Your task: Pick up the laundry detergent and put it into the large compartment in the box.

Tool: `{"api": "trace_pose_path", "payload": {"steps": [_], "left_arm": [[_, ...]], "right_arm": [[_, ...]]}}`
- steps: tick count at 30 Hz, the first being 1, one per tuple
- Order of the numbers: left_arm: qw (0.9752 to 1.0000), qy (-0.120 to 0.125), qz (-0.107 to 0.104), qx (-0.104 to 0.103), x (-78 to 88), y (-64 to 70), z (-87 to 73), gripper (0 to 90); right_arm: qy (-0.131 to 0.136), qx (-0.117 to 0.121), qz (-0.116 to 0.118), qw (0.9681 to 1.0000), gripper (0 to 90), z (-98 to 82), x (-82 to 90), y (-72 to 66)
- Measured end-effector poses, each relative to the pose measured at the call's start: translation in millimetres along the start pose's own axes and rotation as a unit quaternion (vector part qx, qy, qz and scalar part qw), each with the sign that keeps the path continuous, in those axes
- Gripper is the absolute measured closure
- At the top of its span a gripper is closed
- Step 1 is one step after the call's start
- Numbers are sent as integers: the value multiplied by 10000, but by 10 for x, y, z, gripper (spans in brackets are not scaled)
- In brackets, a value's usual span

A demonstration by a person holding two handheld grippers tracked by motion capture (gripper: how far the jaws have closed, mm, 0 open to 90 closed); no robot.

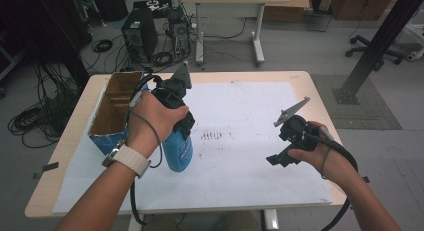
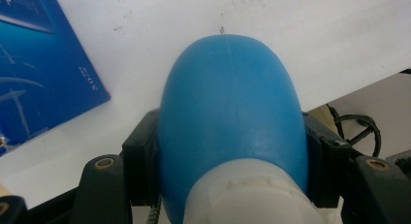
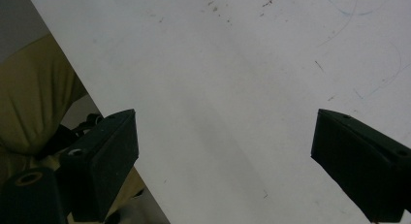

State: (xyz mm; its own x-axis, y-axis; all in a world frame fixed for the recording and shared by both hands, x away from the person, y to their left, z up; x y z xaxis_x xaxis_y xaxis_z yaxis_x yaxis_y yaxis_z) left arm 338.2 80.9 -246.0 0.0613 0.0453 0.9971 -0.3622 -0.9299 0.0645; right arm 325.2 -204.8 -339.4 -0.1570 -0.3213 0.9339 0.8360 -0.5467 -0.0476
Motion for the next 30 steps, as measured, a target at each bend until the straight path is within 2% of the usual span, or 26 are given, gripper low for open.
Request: {"api": "trace_pose_path", "payload": {"steps": [5, 6, 16, 30], "left_arm": [[10000, 42, -12, 23, 141, -29, -14, 372], [10000, 70, 21, 29, 212, -42, -20, 372], [10000, 40, 11, -8, 462, -93, -54, 372], [9997, 215, 27, 109, 830, -302, -105, 373]], "right_arm": [[5, -17, -5, 10000, 99, 6, 3, 6], [8, -10, -1, 10000, 99, 10, 0, 7], [12, -6, 27, 10000, 99, 31, -22, 4], [-7, -38, 46, 10000, 99, 28, -49, 39]]}}
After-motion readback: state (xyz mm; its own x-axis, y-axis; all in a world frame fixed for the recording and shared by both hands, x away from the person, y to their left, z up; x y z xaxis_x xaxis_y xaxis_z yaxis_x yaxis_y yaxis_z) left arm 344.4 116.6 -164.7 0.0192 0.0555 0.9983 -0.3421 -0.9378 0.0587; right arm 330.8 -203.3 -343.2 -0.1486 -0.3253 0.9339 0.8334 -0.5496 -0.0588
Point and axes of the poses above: each handheld gripper's, and its own axes: x roughly backward along the jaws, z roughly out of its top, y roughly to its right, the point moved 5 cm from there along -x, roughly forward along the jaws, and after that the axes turned 6 degrees about -y, right-handed, at the moved point
